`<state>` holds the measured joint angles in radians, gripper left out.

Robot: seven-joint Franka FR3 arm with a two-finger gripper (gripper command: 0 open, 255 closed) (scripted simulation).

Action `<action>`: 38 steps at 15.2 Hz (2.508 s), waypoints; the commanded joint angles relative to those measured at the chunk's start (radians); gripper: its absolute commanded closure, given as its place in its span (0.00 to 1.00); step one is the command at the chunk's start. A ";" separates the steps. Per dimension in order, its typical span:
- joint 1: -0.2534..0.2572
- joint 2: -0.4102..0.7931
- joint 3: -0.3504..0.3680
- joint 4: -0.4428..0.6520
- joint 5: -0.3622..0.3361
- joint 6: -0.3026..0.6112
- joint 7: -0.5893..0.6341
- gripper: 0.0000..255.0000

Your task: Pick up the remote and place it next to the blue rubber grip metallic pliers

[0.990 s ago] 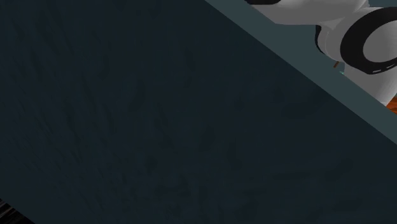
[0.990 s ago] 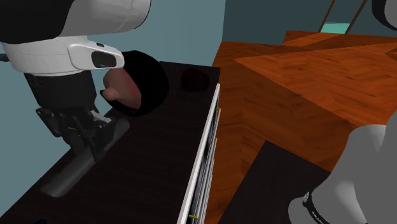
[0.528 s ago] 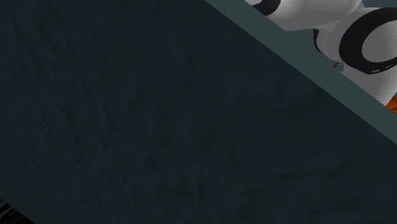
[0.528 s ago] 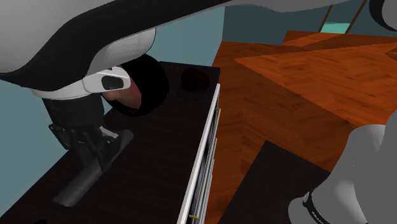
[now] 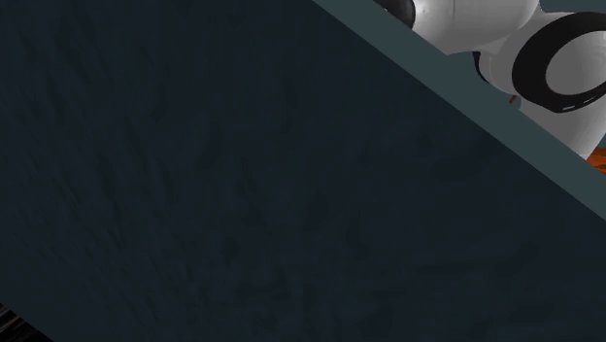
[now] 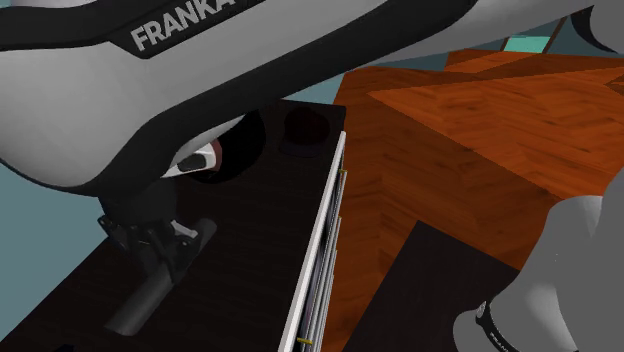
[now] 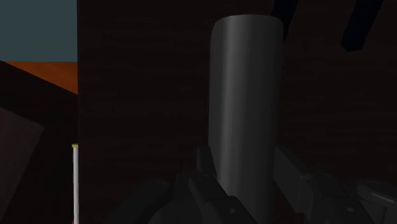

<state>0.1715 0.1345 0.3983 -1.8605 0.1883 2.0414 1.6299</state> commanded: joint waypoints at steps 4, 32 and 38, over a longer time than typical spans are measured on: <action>0.003 0.020 0.000 -0.045 -0.002 0.064 -0.008 1.00; 0.021 0.156 -0.008 -0.166 -0.032 0.313 -0.027 1.00; 0.021 0.156 -0.008 -0.166 -0.032 0.313 -0.027 0.00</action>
<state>0.1928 0.2903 0.3898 -2.0268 0.1566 2.3547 1.6027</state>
